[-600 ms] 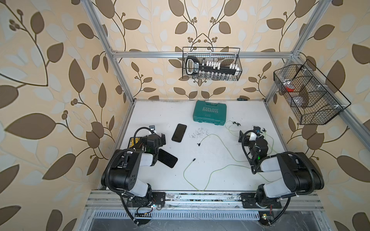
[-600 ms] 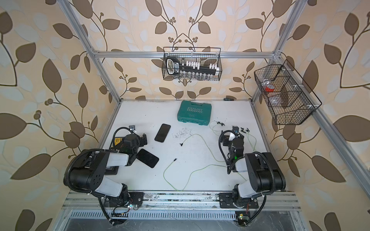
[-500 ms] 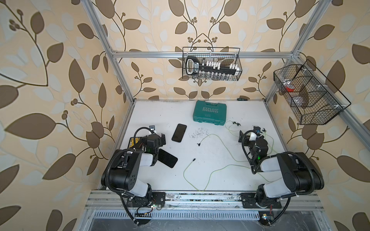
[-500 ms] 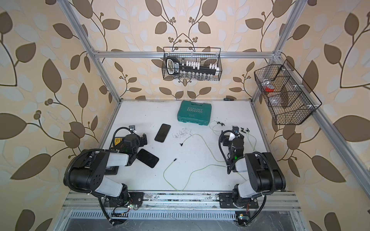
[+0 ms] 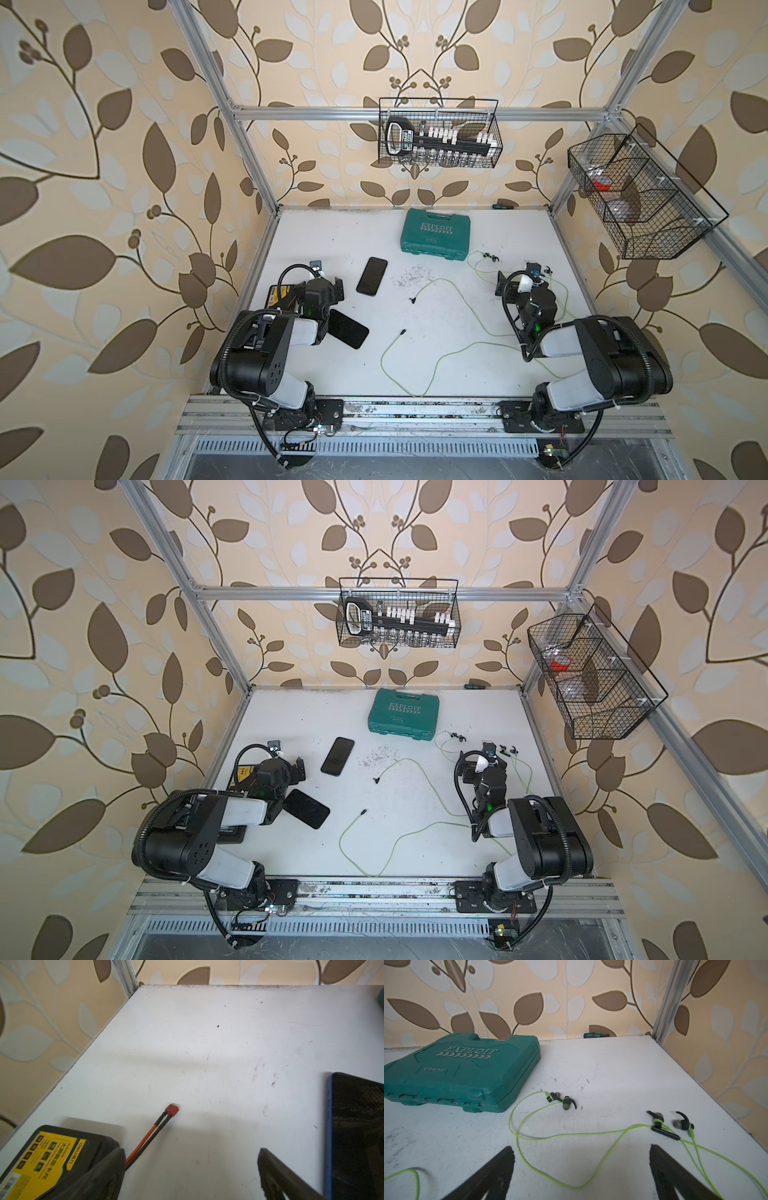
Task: Plug wired earphones into phones
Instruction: Pick up the wired earphone from the center of the board.
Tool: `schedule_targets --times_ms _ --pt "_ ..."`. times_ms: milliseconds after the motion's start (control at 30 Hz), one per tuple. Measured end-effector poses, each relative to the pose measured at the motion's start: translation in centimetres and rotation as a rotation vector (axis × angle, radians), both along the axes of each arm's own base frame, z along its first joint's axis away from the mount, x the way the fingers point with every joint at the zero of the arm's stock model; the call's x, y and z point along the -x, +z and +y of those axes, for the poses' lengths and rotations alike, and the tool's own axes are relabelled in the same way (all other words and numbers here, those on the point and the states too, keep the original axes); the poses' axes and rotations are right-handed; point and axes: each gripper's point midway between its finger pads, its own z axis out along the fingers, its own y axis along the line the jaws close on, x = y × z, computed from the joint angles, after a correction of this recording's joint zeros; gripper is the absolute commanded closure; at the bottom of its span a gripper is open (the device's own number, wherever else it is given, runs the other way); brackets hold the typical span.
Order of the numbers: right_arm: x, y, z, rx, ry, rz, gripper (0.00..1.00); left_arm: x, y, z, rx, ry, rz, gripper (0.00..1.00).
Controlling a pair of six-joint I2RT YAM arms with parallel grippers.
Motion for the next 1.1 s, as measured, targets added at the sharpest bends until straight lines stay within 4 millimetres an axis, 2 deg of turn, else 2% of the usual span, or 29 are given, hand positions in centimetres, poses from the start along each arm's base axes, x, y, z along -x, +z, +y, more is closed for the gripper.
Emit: schedule_targets --times_ms 300,367,400,467,500,567,600,633,667,700,833,900,1033,1100 --pt "0.1 0.2 0.4 0.014 0.003 0.018 0.00 0.0 0.0 0.0 0.000 -0.001 0.000 0.01" --pt "-0.6 1.3 1.9 0.028 0.028 0.048 0.00 0.3 0.3 -0.1 -0.001 -0.005 0.021 0.01" --pt "-1.3 2.9 2.8 0.030 0.045 0.041 0.01 0.5 0.9 0.0 0.001 -0.001 0.035 0.01" --pt "-2.6 7.1 4.4 0.018 0.070 -0.014 0.01 0.4 3.7 0.1 0.031 0.023 0.028 0.01" --pt "-2.8 9.0 4.7 0.006 0.071 -0.044 0.00 0.1 6.1 0.0 0.058 0.034 -0.003 0.01" --pt "-2.6 11.4 4.2 -0.044 0.029 -0.071 0.01 -0.1 11.8 -0.1 0.147 0.062 -0.113 0.01" --pt "-2.2 12.1 3.5 -0.085 -0.016 -0.064 0.00 0.2 14.5 -0.1 0.204 0.076 -0.176 0.01" --pt "-1.7 12.5 2.8 -0.124 -0.065 -0.057 0.00 0.7 16.4 -0.1 0.258 0.089 -0.222 0.01" --pt "-1.0 12.8 1.9 -0.162 -0.113 -0.052 0.00 1.4 17.9 -0.1 0.323 0.108 -0.262 0.01" --pt "-0.1 13.0 1.2 -0.196 -0.151 -0.048 0.00 2.3 18.6 0.1 0.391 0.139 -0.281 0.01" --pt "3.0 13.7 -1.0 -0.315 -0.234 -0.078 0.00 4.9 17.5 -0.3 0.537 0.173 -0.237 0.01" --pt "4.2 13.9 -1.1 -0.368 -0.216 -0.081 0.01 5.9 15.7 -1.3 0.587 0.157 -0.151 0.01" --pt "5.3 13.3 0.8 -0.453 -0.108 -0.019 0.01 8.3 13.6 -2.4 0.654 0.164 0.002 0.01" --pt "5.6 12.7 2.5 -0.498 -0.027 0.044 0.06 9.5 13.3 -2.6 0.676 0.184 0.069 0.01"
